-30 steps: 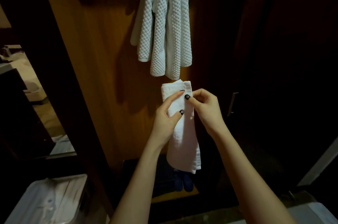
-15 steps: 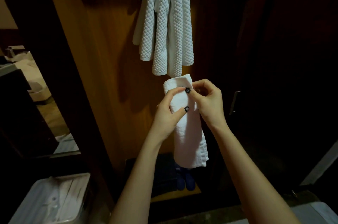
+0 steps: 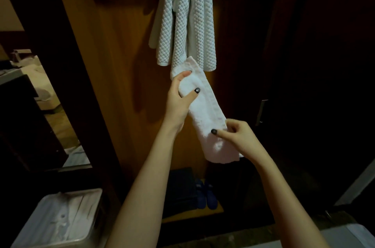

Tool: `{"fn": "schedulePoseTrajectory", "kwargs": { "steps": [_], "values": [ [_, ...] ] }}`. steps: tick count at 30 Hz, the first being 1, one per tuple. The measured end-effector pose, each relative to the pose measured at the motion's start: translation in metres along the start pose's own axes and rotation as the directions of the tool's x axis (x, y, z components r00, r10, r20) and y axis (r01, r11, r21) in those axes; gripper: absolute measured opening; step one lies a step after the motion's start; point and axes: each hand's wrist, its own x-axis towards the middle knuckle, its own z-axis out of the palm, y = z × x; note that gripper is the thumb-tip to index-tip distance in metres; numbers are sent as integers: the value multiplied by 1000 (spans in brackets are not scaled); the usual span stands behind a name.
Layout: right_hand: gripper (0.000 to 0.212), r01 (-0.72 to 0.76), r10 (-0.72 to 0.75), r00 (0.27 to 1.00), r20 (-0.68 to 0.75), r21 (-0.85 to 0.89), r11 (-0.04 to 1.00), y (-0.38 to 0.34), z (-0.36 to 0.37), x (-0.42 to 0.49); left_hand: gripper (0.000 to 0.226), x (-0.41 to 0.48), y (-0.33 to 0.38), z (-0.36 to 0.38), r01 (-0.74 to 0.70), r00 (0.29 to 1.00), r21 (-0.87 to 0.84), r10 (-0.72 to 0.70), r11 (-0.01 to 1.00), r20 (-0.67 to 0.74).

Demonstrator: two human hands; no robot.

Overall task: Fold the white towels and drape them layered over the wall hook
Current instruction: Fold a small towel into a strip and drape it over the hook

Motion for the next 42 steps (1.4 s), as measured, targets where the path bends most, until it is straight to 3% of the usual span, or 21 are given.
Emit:
{"fn": "schedulePoseTrajectory", "kwargs": {
  "steps": [4,7,14,20,27,32,35,37,39,42],
  "values": [
    [43,-108,110,994,-6,-248,963,13,-9,-9,49,16,-5,-3,22,990,-91,-35,996,-135],
    [32,-129,108,991,-84,-313,941,18,-13,-16,50,28,-12,-7,23,970,-41,-33,999,-241],
    [29,5,-81,945,-318,-231,973,14,-23,-27,51,35,-30,-13,59,956,2,-56,998,-289],
    [37,46,-73,895,-441,-71,996,16,-27,-30,47,30,-42,-9,106,959,-111,-131,988,-253],
    [36,-21,-37,866,-498,-110,994,23,-29,-29,48,32,-48,-7,121,970,-149,-149,981,-191],
    [39,-18,40,861,-507,48,999,24,-34,-27,51,32,-54,-7,132,966,-191,-170,973,-196],
    [11,-90,134,897,-421,123,988,24,-38,-26,53,32,-53,-6,124,968,-216,-166,968,-186],
    [20,-217,262,946,-189,227,949,28,-40,-26,52,33,-50,-5,142,968,-239,-185,961,-171],
    [25,-292,299,954,21,297,909,36,-40,-26,52,34,-45,-5,154,971,-251,-193,956,-141],
    [32,-378,352,925,144,438,815,44,-31,-26,49,35,-38,-5,156,977,-309,-193,938,-94]
  ]
}}
